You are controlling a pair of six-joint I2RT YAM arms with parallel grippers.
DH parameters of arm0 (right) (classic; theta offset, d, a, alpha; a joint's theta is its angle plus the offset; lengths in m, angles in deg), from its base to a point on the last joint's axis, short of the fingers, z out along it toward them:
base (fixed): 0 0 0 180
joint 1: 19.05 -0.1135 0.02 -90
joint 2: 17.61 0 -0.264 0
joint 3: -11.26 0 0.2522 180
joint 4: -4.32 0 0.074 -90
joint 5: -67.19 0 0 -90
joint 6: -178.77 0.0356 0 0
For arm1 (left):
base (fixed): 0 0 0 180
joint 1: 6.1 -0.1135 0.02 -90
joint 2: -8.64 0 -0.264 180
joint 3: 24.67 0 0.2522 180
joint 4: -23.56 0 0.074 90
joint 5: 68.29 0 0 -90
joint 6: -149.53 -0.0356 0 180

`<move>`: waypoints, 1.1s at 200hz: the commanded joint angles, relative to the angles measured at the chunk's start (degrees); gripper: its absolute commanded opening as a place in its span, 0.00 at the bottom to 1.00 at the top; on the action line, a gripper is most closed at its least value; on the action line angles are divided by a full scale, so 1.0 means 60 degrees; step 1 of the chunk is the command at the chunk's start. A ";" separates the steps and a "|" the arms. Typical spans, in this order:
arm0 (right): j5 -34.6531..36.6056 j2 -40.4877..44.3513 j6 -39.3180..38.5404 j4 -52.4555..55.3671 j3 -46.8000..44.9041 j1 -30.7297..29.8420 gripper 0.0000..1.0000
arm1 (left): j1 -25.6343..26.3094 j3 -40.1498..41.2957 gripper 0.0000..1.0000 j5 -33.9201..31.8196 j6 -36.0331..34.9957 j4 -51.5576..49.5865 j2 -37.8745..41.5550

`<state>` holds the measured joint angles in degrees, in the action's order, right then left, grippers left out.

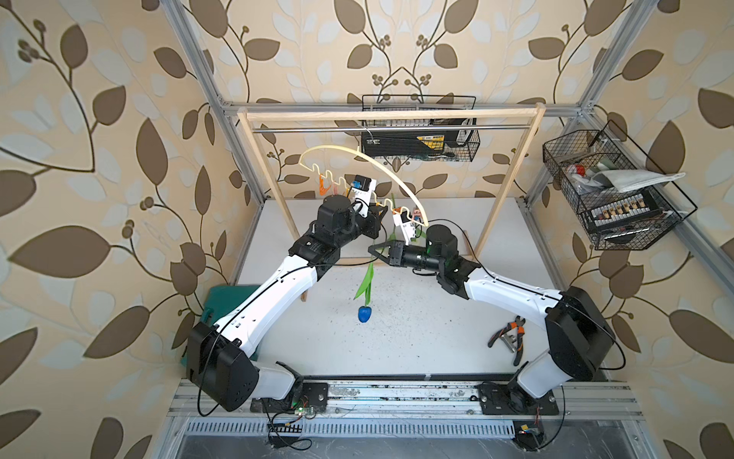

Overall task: Dry the flowers on a clothes hanger
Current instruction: Clamp the flower onto the hanger.

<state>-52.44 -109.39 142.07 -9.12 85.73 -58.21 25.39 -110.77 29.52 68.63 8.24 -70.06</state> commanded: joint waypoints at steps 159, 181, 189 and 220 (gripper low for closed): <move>0.0337 0.0511 -0.1368 0.0426 0.0392 -0.0187 0.00 | 0.0008 -0.0219 0.20 0.0008 0.0130 -0.0221 0.0067; 0.0353 0.0506 -0.1369 0.0431 0.0465 -0.0198 0.00 | 0.0003 -0.0209 0.18 0.0011 0.0094 -0.0223 0.0084; 0.0353 0.0504 -0.1368 0.0440 0.0505 -0.0198 0.00 | 0.0002 -0.0205 0.18 0.0016 0.0095 -0.0224 0.0085; 0.0397 0.0432 -0.1383 0.0563 0.0677 -0.0198 0.00 | 0.0001 -0.0218 0.18 -0.0006 0.0098 -0.0252 0.0117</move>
<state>-50.89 -108.19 134.79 -4.34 86.62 -59.06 25.39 -110.88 29.52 68.85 8.19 -70.06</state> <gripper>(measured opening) 0.047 0.200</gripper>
